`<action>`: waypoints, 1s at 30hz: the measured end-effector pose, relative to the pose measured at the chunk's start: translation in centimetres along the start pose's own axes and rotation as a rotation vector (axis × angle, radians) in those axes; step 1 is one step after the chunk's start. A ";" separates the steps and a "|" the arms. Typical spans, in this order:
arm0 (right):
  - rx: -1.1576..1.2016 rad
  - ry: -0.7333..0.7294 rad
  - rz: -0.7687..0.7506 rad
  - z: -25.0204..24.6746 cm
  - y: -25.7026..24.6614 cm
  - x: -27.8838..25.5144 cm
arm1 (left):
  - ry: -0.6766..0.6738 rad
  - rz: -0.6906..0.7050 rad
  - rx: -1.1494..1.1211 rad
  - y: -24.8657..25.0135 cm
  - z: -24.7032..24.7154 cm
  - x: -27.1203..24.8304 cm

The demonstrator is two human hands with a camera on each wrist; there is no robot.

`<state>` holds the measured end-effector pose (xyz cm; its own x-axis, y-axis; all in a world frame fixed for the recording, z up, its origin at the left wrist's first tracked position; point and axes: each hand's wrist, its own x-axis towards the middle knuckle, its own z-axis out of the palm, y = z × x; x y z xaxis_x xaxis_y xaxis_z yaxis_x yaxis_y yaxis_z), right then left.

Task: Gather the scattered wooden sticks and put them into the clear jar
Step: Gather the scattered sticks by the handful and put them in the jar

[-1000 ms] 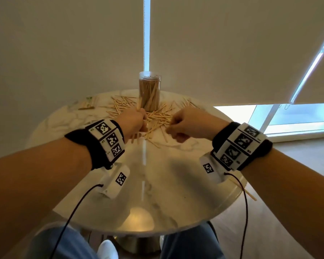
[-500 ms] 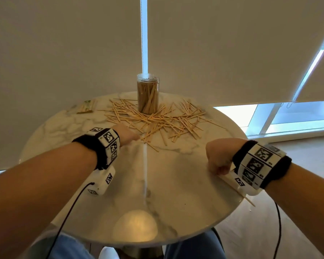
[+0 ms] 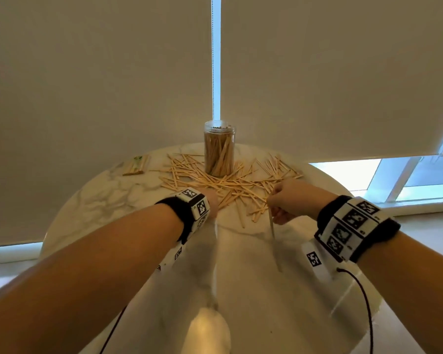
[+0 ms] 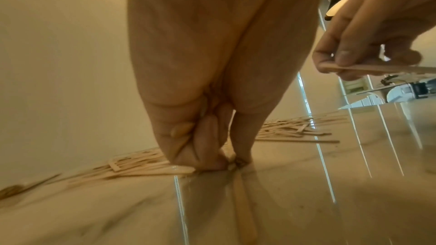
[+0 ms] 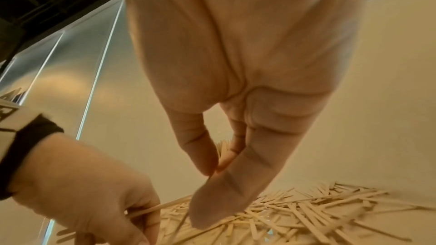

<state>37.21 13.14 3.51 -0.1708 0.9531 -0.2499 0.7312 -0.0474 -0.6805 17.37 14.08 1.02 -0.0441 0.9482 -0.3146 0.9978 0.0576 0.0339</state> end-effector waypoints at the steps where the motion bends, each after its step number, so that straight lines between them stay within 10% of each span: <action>1: 0.044 0.004 -0.003 -0.1 -0.2 0.3 | -0.006 0.006 0.036 -0.1 -0.1 -0.1; 13: 0.375 0.035 -0.048 1.3 -1.8 1.9 | 0.047 0.087 -0.040 -3.4 0.3 -2.1; 24: 0.619 0.031 -0.140 4.1 -5.1 1.0 | 0.079 0.117 -0.979 -2.5 1.8 -5.5; 30: 0.719 0.018 -0.166 4.3 -5.4 0.4 | 0.323 0.154 -0.743 -3.1 1.8 -5.0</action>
<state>30.31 12.51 4.14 -0.2259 0.9693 -0.0969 0.0818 -0.0803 -0.9934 14.60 8.58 0.82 -0.0347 0.9990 0.0293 0.7053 0.0037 0.7089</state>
